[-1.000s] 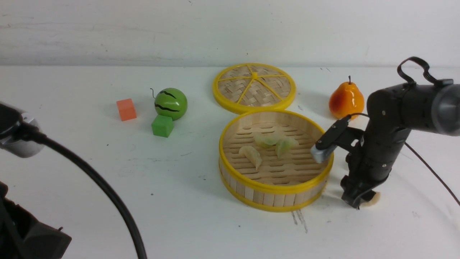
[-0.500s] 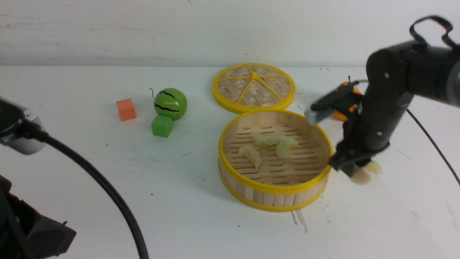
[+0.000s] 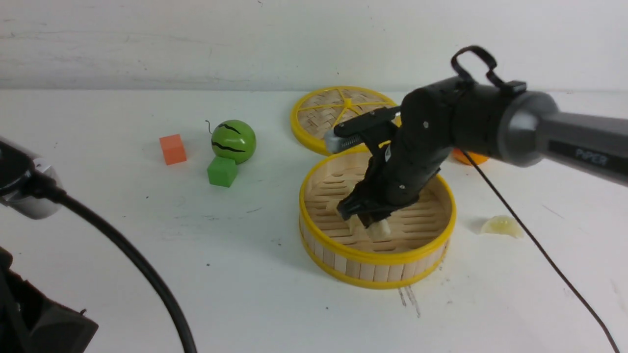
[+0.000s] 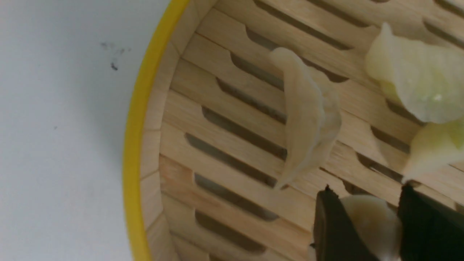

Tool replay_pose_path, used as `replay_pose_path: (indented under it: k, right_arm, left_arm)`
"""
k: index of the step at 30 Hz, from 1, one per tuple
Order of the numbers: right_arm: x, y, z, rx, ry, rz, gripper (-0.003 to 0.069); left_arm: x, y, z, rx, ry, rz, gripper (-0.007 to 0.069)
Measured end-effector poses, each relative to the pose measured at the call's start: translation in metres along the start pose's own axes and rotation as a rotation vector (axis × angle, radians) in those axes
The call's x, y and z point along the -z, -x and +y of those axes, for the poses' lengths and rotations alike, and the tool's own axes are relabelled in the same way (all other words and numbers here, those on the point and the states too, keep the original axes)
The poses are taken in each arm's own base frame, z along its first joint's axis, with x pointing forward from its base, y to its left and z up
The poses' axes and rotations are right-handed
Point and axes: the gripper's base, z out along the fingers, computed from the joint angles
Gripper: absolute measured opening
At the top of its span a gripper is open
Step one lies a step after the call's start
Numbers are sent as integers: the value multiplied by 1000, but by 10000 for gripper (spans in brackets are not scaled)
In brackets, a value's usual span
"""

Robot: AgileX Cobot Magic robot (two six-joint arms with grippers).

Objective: Put the dumplings into the steamer on the white table.
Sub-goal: 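Place the dumpling in the bamboo steamer basket with the right gripper, then reach for and grasp a dumpling lying on the table beside the steamer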

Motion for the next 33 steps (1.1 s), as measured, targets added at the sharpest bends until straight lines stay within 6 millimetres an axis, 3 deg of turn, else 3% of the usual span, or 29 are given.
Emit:
replay_pose_path:
  k: [5,10,14,15,16,18,19,21,25,33]
  right_arm:
    - [-10,-1,-1,-29,-2,2,259]
    - [-1,-1,-2,-13,-24,51,455]
    - [40,5,-6,47,-88,76,556]
    - [43,6,-7,46,-88,71,556]
    - [65,8,-13,67,-134,57,568]
    - [87,9,-29,63,-189,42,574]
    - [89,9,-31,61,-196,40,575]
    - [101,5,-64,13,-246,51,575]
    - [91,-8,-114,-26,-242,130,575]
    - [27,-34,-162,87,-143,286,575]
  left_arm:
    - [0,-1,0,0,1,13,22]
    - [0,-1,0,0,1,15,28]
    - [0,-1,0,0,2,15,27]
    - [0,-1,0,0,2,15,27]
    - [0,-1,0,0,2,15,27]
    - [0,-1,0,0,1,10,27]
    - [0,-1,0,0,1,8,27]
    - [0,1,0,0,0,-8,27]
    - [0,2,0,0,-2,-18,32]
    - [0,2,0,-1,0,-23,39]
